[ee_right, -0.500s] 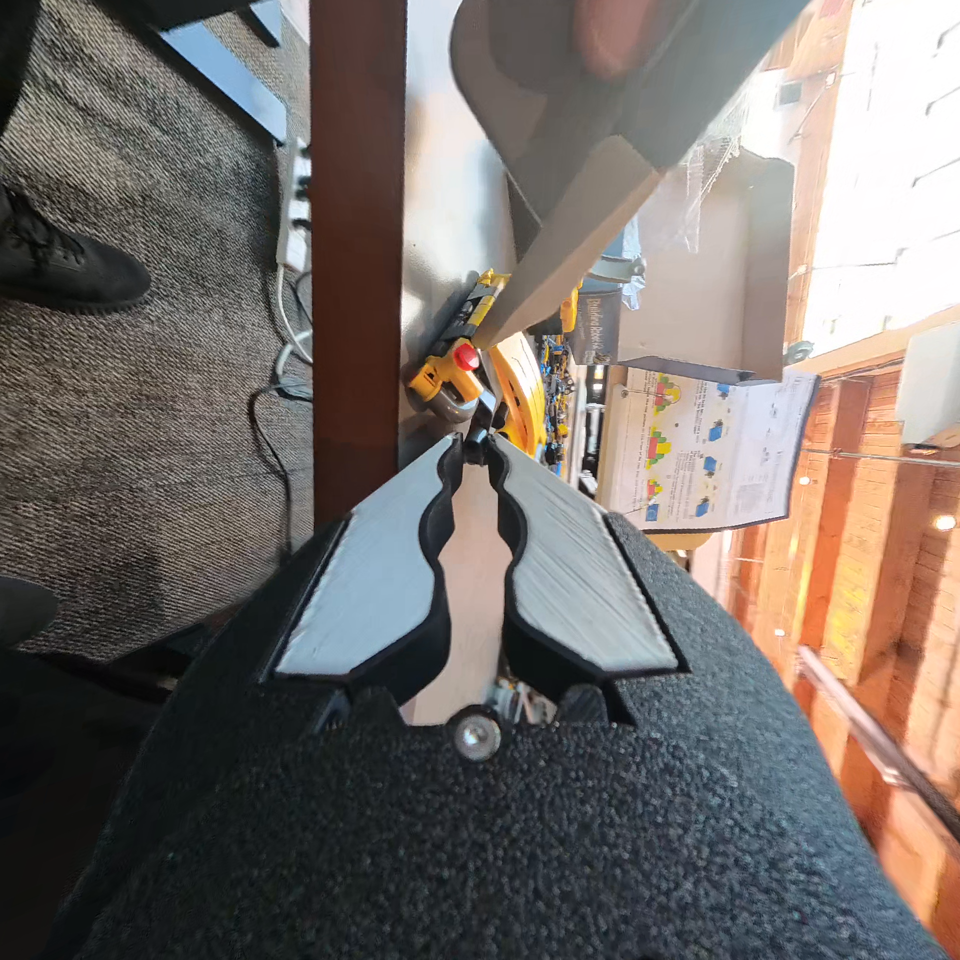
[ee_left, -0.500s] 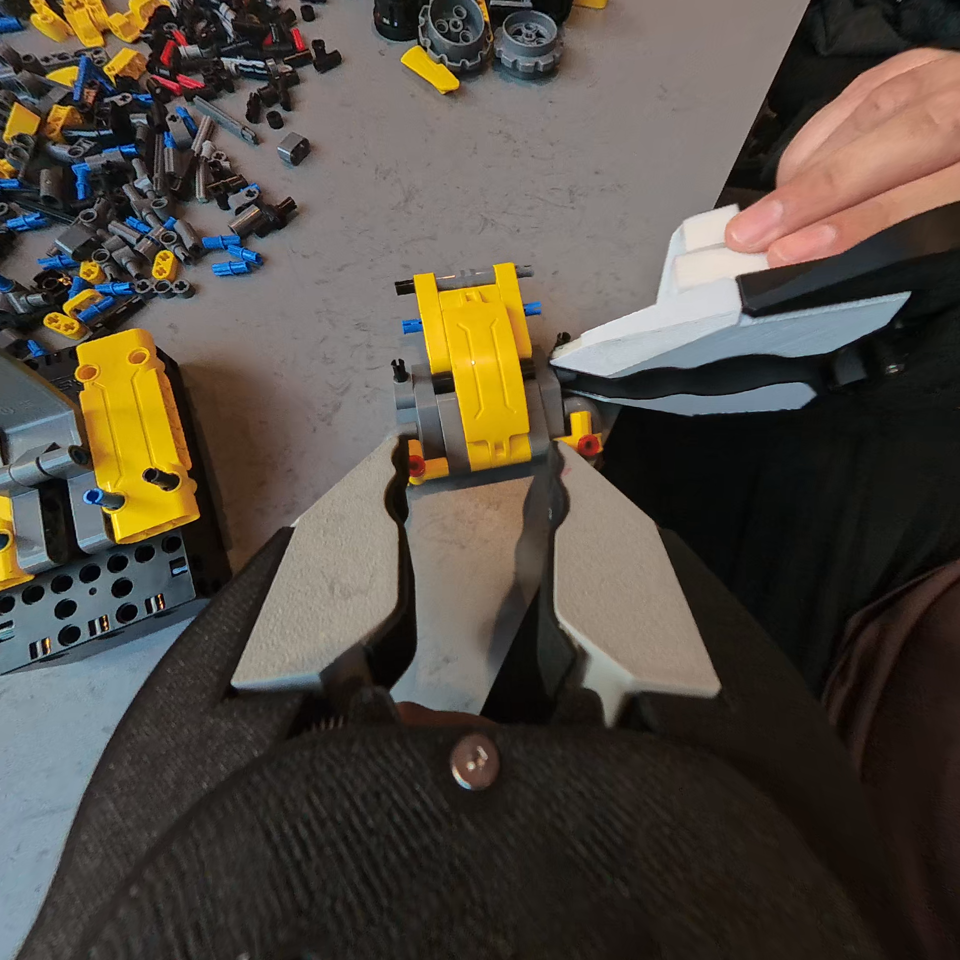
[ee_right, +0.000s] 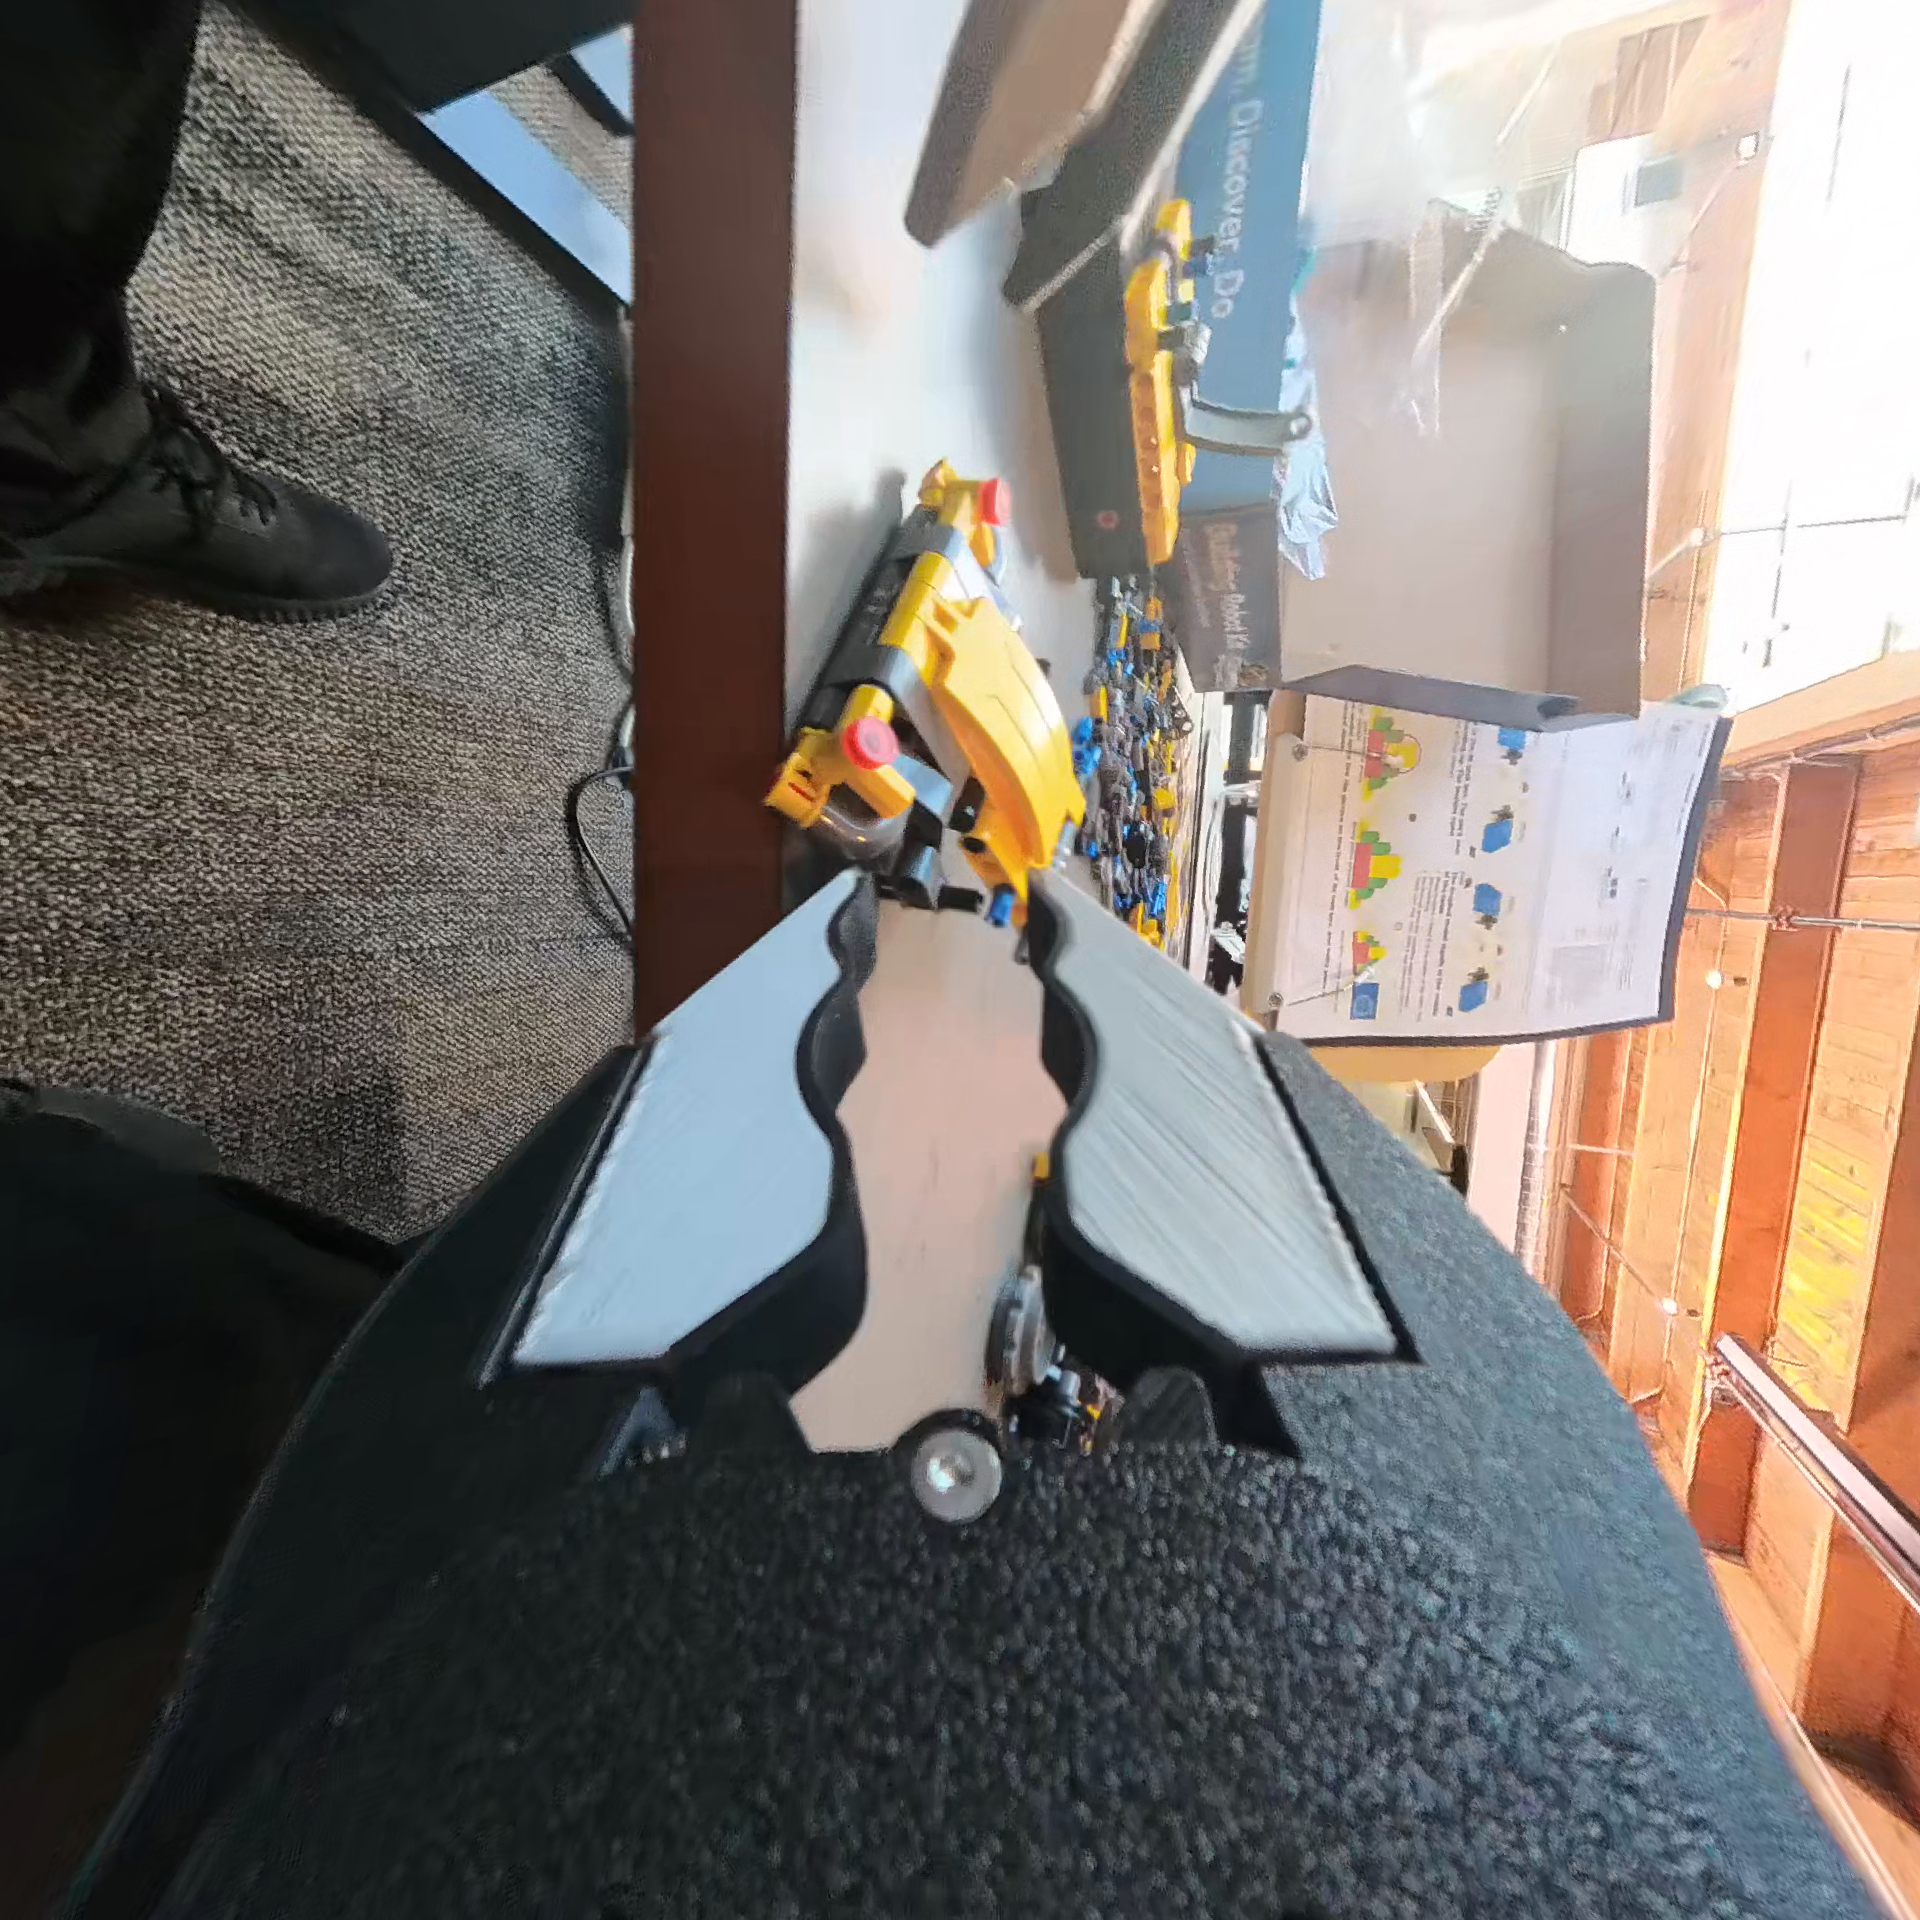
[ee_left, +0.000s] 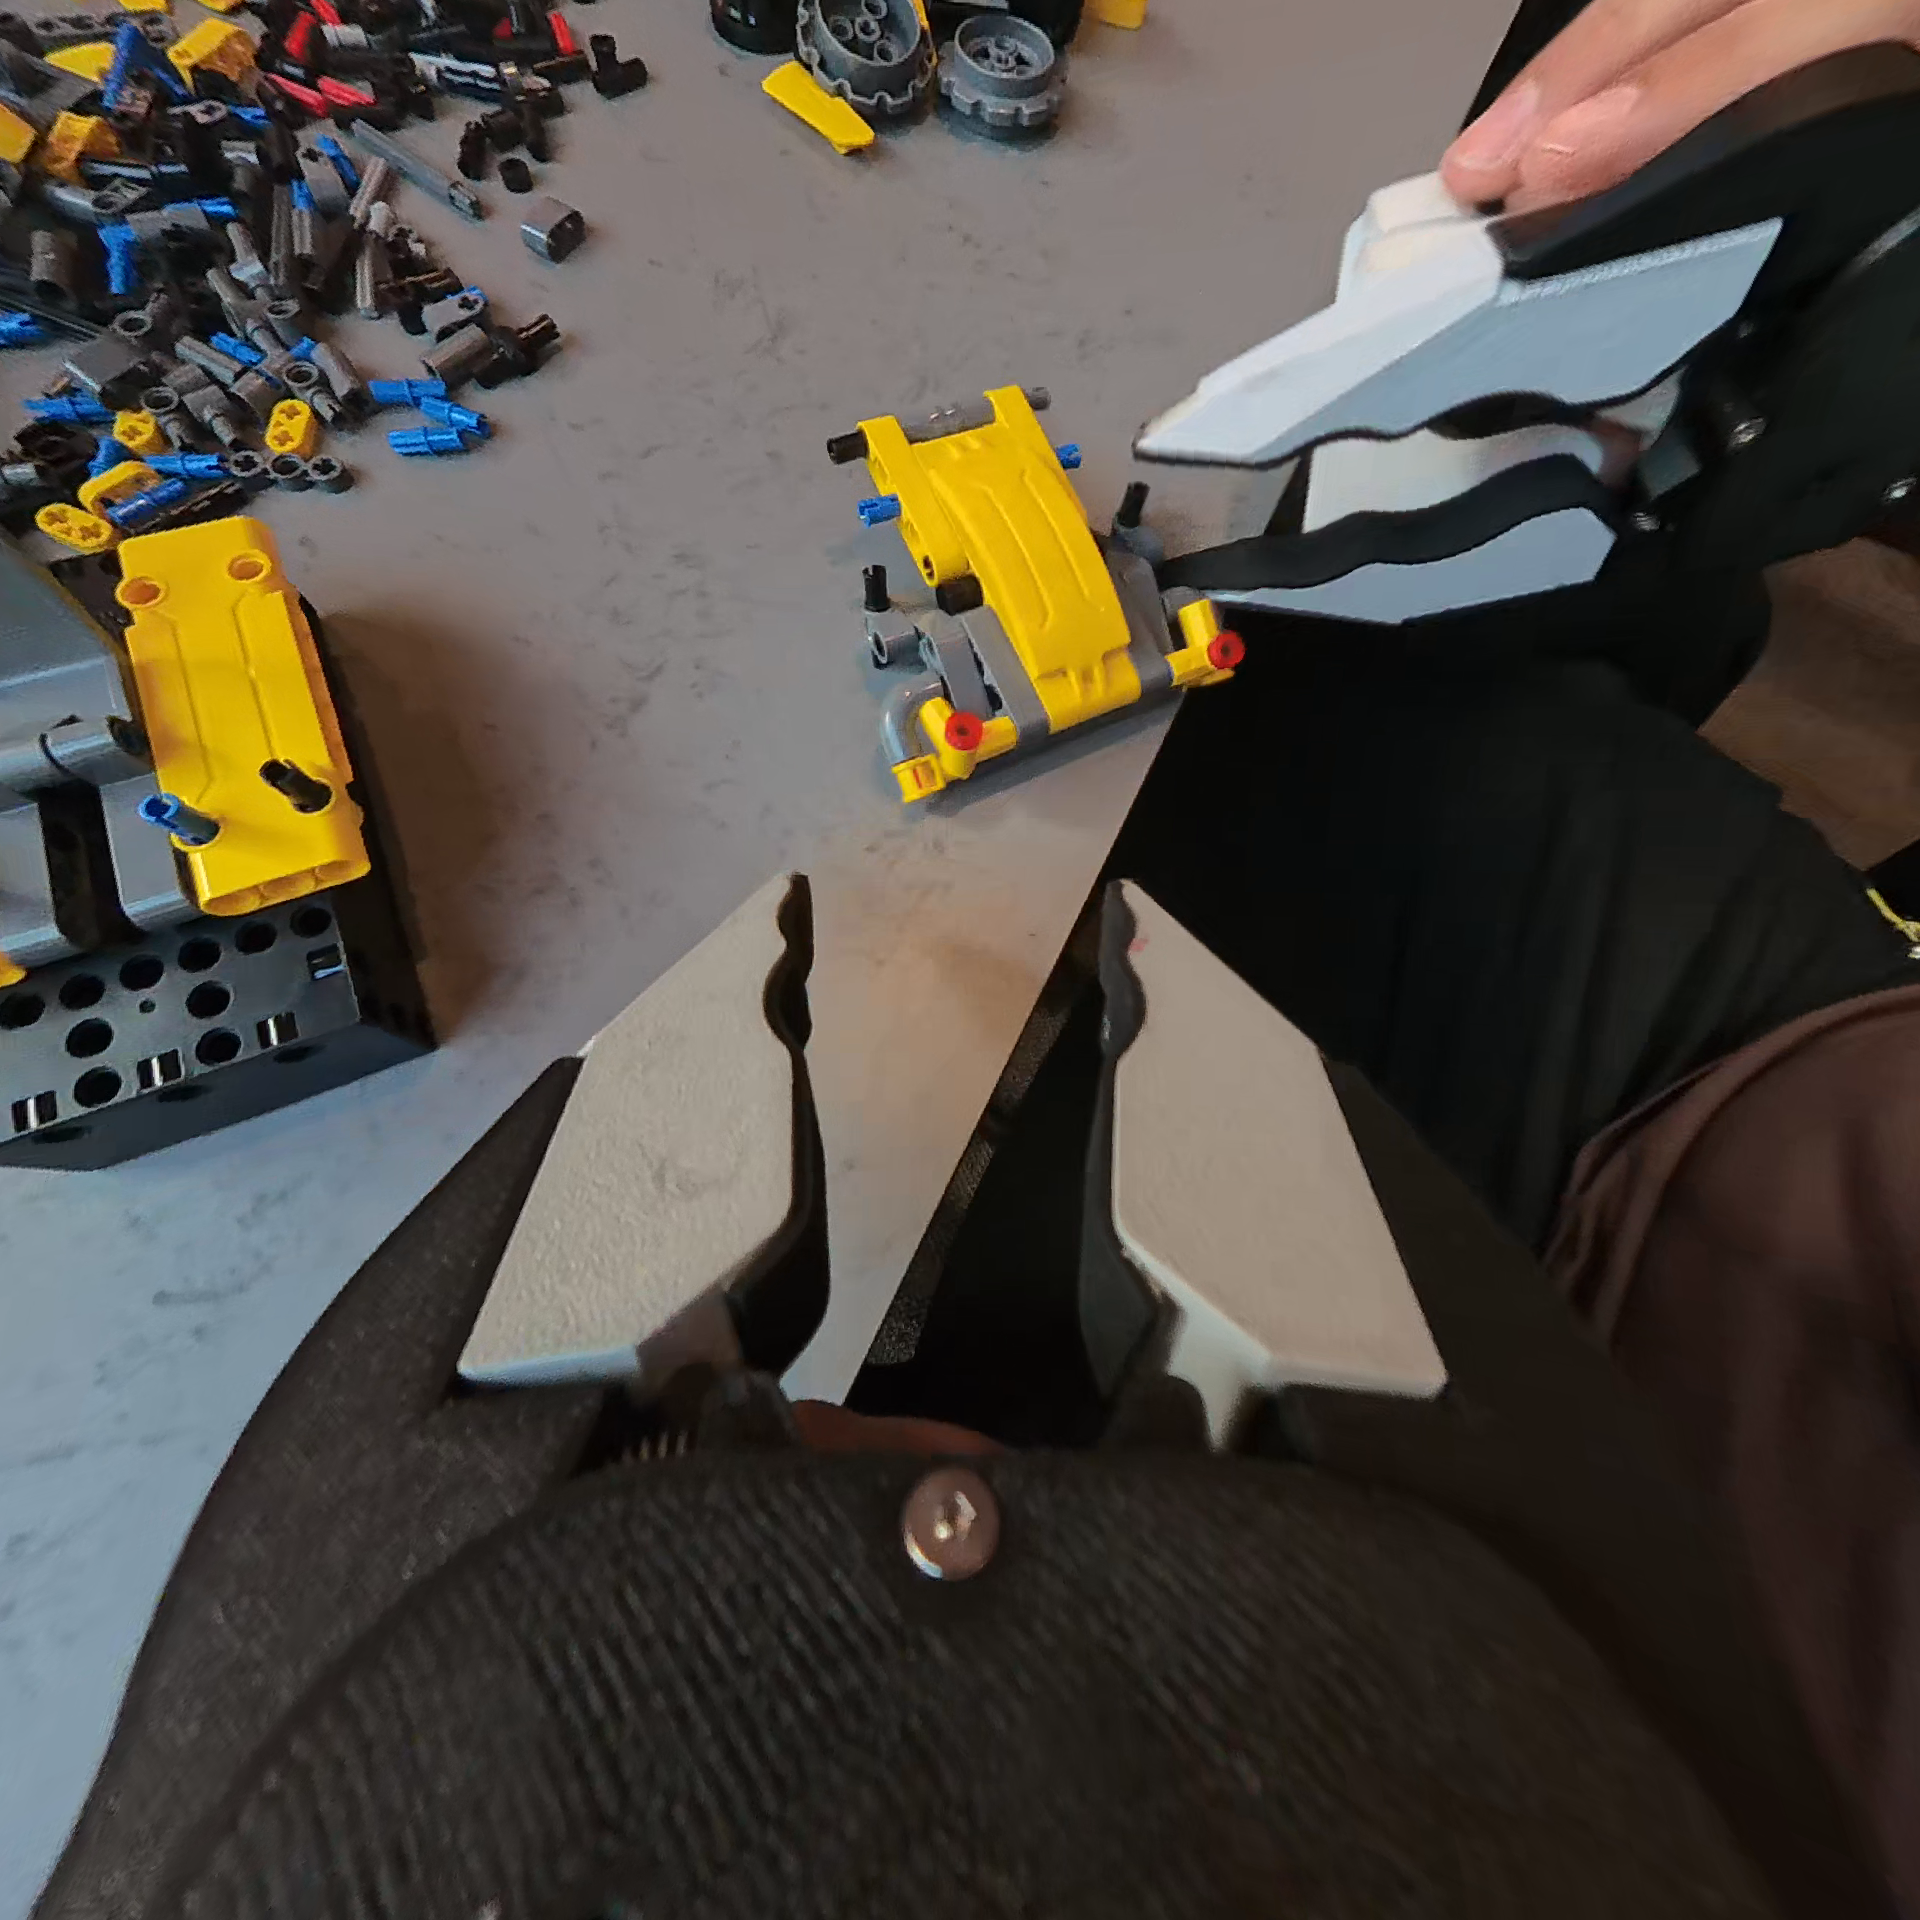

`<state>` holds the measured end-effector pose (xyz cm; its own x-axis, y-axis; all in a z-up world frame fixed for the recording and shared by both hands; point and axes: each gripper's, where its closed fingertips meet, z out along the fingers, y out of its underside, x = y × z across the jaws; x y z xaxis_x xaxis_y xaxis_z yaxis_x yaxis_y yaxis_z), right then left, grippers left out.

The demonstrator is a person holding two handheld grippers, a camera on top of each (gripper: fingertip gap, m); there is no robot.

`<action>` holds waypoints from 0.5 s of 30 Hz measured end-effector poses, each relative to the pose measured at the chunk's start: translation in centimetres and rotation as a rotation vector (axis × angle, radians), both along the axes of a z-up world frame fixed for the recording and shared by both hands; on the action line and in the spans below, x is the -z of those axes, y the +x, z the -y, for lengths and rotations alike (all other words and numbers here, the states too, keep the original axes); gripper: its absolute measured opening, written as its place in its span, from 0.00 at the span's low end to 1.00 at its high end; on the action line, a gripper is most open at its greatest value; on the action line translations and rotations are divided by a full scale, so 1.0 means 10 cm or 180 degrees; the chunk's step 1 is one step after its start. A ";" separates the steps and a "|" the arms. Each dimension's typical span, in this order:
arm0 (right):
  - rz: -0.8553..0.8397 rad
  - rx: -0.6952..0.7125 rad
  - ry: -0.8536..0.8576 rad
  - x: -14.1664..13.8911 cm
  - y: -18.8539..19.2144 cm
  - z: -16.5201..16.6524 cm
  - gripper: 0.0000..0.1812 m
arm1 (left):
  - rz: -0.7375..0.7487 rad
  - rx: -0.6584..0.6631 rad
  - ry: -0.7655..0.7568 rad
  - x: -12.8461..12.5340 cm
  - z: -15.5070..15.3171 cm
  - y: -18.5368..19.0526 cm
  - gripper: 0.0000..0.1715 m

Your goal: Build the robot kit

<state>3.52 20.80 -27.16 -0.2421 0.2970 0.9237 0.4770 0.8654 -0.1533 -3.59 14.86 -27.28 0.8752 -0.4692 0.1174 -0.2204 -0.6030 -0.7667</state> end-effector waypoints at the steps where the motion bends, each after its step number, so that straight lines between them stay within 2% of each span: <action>1: -0.0023 -0.0013 -0.0029 -0.02 0.01 -0.01 0.17 | 0.0060 0.0002 0.0026 0.00 -0.01 0.01 0.31; 6: 0.0094 -0.0011 -0.0087 -0.01 0.09 -0.05 0.18 | 0.0123 0.0034 -0.0003 0.04 -0.10 0.09 0.31; 8: 0.0166 0.0061 -0.0311 0.05 0.15 -0.08 0.11 | 0.0075 0.0047 0.0005 0.04 -0.14 0.12 0.31; 12: 0.0042 0.0353 -0.1341 0.07 0.28 -0.21 0.11 | 0.0090 0.0040 0.0025 0.02 -0.17 0.12 0.32; 15: -0.0231 0.0541 -0.2069 0.04 0.36 -0.35 0.11 | 0.0161 0.0078 -0.0035 0.06 -0.08 0.16 0.32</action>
